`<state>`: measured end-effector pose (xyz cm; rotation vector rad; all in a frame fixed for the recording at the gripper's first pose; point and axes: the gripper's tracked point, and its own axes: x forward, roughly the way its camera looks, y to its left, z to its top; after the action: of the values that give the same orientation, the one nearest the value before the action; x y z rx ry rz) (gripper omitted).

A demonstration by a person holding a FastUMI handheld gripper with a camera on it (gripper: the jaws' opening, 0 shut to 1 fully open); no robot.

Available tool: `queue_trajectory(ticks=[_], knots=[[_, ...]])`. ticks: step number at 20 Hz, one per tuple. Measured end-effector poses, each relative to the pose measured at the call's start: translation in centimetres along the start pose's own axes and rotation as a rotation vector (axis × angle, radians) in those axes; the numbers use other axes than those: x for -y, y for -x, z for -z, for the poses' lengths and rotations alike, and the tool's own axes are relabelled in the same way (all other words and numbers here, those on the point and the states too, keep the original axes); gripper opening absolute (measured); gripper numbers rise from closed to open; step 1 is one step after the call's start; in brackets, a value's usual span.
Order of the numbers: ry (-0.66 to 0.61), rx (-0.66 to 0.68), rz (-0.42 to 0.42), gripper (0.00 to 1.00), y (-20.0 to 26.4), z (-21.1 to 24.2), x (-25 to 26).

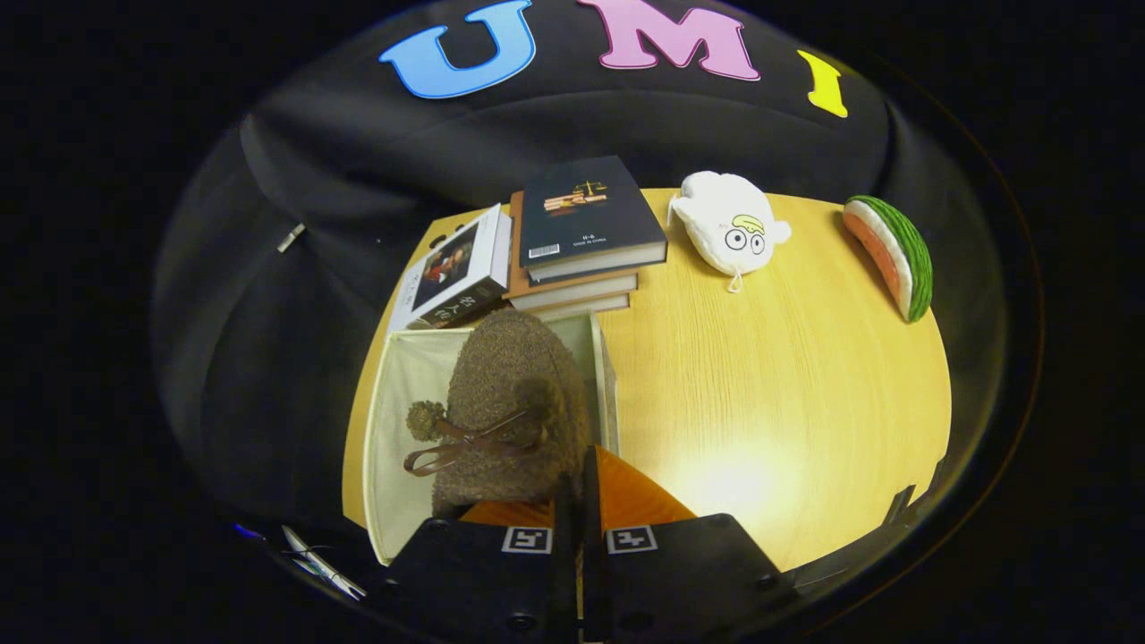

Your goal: Open the storage box then place both shoes into the box .Put the left shoe in first, then the right shoe, with the right side of both shoes facing outward in a uniform manner.

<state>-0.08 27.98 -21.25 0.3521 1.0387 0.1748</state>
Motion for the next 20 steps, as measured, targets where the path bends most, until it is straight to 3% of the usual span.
queue_trajectory(ticks=[3, 9, 12, 14, 20], knots=[[0.014, -0.005, 0.029, 0.10, 0.1, 0.3, -0.4], [0.020, -0.007, -0.003, 0.32, 0.8, 0.6, -1.5], [0.008, 0.003, -0.073, 0.81, 1.4, 0.2, -2.9], [0.031, 0.020, -0.080, 0.99, 1.9, 0.2, -3.0], [0.074, 0.083, -0.093, 0.99, 3.4, -0.6, -2.1]])
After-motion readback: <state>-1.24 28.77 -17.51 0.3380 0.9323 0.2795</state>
